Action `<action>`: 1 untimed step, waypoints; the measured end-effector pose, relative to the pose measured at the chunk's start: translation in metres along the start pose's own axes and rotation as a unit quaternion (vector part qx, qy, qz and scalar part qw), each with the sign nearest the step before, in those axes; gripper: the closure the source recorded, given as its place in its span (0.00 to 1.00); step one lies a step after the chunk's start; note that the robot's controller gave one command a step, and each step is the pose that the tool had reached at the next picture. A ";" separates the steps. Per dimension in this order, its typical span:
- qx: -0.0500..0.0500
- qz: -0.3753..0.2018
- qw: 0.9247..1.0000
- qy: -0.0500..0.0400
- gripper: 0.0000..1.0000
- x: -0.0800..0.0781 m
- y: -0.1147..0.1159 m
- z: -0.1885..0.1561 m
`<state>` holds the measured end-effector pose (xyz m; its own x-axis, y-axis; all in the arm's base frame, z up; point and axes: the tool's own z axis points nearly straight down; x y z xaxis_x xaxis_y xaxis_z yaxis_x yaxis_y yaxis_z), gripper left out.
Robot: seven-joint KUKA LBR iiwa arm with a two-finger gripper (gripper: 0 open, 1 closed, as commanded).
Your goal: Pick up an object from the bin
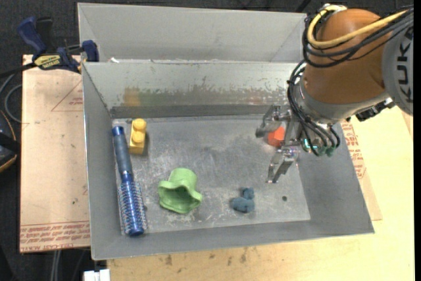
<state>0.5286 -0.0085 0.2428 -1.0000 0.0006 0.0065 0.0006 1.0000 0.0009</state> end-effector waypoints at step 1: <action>-0.001 0.001 1.000 -0.008 0.00 0.011 -0.024 0.169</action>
Offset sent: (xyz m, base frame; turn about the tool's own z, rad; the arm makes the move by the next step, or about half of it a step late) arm -0.0157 -0.0251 -0.1728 0.0016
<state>0.5170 -0.0327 0.0736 -0.9999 0.0034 -0.0095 0.0034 1.0000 0.0022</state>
